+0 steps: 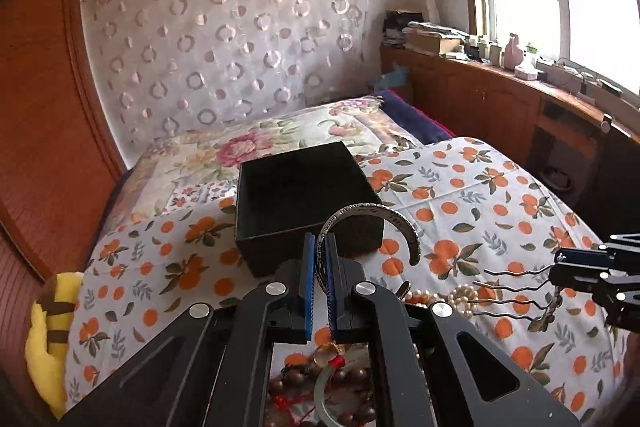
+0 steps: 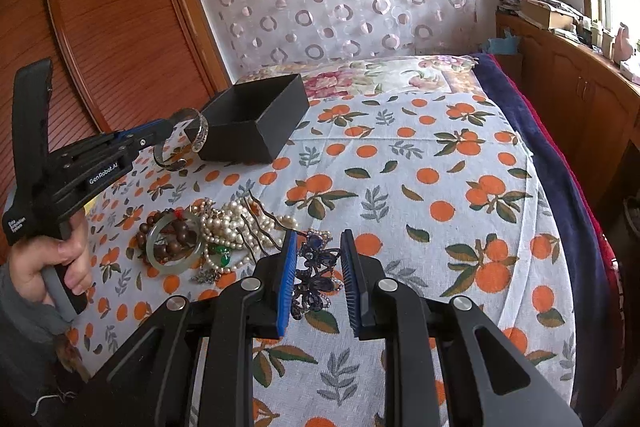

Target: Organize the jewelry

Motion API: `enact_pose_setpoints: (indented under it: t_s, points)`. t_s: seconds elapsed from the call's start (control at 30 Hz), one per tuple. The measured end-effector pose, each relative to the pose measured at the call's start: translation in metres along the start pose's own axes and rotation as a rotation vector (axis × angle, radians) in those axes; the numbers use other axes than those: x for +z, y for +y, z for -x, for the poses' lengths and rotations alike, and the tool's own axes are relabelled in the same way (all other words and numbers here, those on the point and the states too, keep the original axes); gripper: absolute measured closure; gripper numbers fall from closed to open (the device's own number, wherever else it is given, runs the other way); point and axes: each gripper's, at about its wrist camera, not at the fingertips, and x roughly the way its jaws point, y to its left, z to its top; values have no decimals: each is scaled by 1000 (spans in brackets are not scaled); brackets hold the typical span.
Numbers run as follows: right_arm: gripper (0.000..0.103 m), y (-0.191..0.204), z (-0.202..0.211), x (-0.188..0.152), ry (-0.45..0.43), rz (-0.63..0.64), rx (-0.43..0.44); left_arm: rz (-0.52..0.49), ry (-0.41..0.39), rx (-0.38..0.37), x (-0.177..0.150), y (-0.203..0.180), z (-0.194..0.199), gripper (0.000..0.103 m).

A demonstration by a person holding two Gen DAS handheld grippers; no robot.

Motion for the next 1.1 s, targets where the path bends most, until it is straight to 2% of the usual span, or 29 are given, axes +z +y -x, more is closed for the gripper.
enact_pose_setpoints:
  t_s: [0.37, 0.57, 0.77, 1.0, 1.07, 1.1]
  points:
    - [79, 8, -19, 54, -37, 44, 7, 38, 46, -20, 30, 30, -37, 99]
    - [79, 9, -39, 90, -52, 57, 13, 44, 90, -35, 50, 46, -71, 98]
    - [79, 4, -61, 119, -48, 69, 15, 44, 136, -48, 59, 55, -102, 98]
    - [79, 5, -89, 134, -24, 97, 16, 31, 195, -87, 53, 58, -126, 97]
    - [79, 9, -95, 135, -15, 106, 19, 40, 196, -97, 54, 62, -124, 94]
    - [79, 11, -98, 136, -12, 112, 20, 49, 188, -111, 55, 64, -121, 88]
